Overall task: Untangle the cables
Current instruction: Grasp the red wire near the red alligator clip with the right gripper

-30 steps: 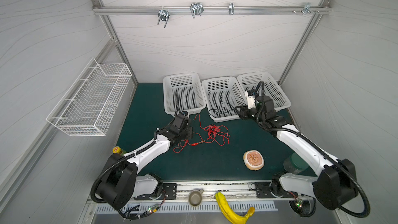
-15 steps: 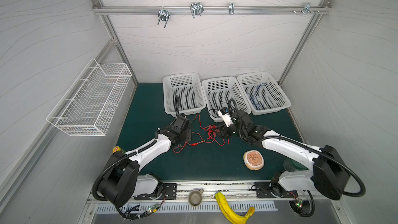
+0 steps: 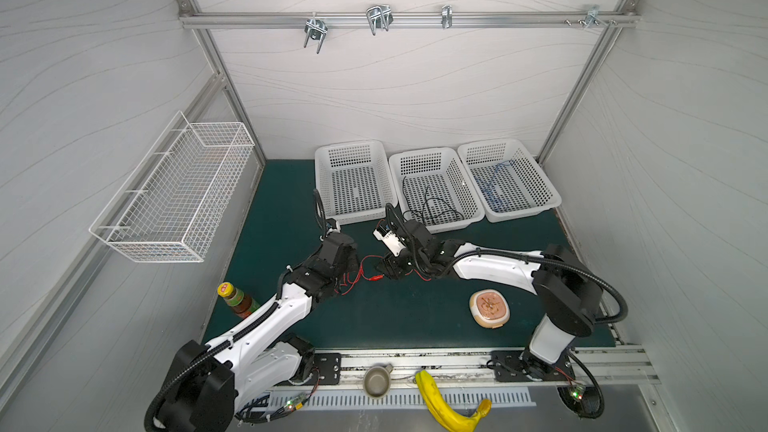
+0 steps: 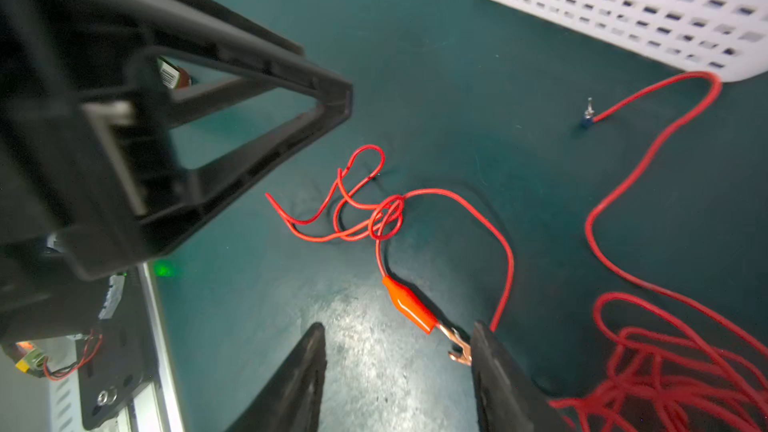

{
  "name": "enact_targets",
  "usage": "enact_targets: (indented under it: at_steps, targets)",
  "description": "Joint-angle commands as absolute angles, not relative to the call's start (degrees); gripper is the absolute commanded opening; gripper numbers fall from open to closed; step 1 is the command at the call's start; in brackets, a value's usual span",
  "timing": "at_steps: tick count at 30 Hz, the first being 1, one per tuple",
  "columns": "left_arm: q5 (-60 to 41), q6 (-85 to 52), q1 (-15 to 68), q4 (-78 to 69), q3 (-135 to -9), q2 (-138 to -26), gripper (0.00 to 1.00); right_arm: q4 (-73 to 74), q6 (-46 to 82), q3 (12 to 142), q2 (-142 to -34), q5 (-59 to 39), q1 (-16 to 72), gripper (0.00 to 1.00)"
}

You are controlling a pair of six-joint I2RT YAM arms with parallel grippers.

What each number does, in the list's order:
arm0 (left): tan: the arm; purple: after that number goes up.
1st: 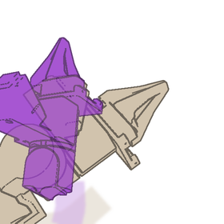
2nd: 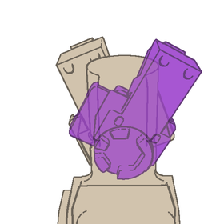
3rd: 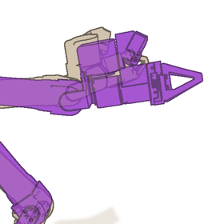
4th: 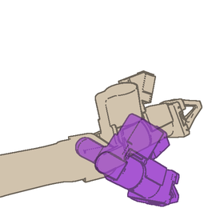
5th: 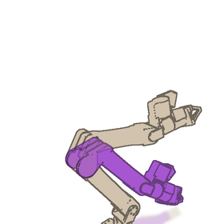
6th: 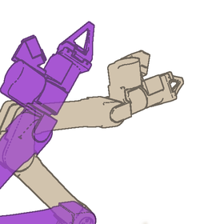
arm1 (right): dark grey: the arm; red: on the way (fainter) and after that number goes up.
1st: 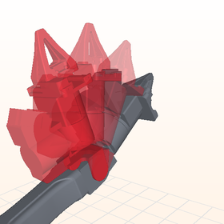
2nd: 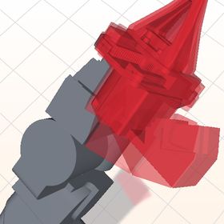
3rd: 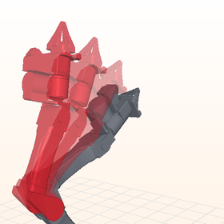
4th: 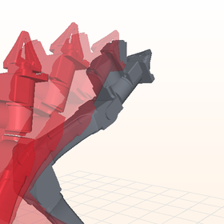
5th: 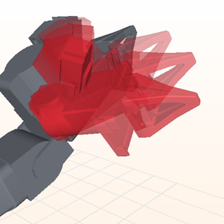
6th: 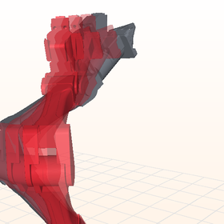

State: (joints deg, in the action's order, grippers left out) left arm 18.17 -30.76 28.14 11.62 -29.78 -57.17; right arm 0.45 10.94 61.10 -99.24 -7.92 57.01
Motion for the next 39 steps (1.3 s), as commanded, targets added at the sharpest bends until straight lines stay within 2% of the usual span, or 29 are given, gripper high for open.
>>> enact_targets:
  at_steps: [1,7,13,29,34,39]
  targets:
    - [23.1,-32.5,28.0,9.6,-28.5,-55.1,0.56,-1.1,10.4,64.5,-102.6,-4.6,57.3,0.57]
    - [23.0,-32.5,27.3,7.9,-27.1,-54.1,0.57,-6.4,9.9,72.1,-109.4,1.7,57.3,0.57]
    - [23.0,-31.6,26.8,7.8,-27.2,-54.7,0.57,-9.3,9.6,76.1,-114.5,4.2,57.3,0.53]
    - [22.6,-31.7,25.8,6.2,-26.4,-54.9,0.57,-4.9,9.8,76.6,-119.9,-0.7,55.1,0.51]
    - [22.5,-31.6,25.7,6.5,-26.3,-54.9,0.57,-3.9,10.1,77.7,-121.8,-3.0,54.7,0.47]
    - [22.2,-31.6,25.5,6.4,-26.3,-54.9,0.58,-3.4,10.4,78.0,-122.8,-3.9,54.5,0.35]
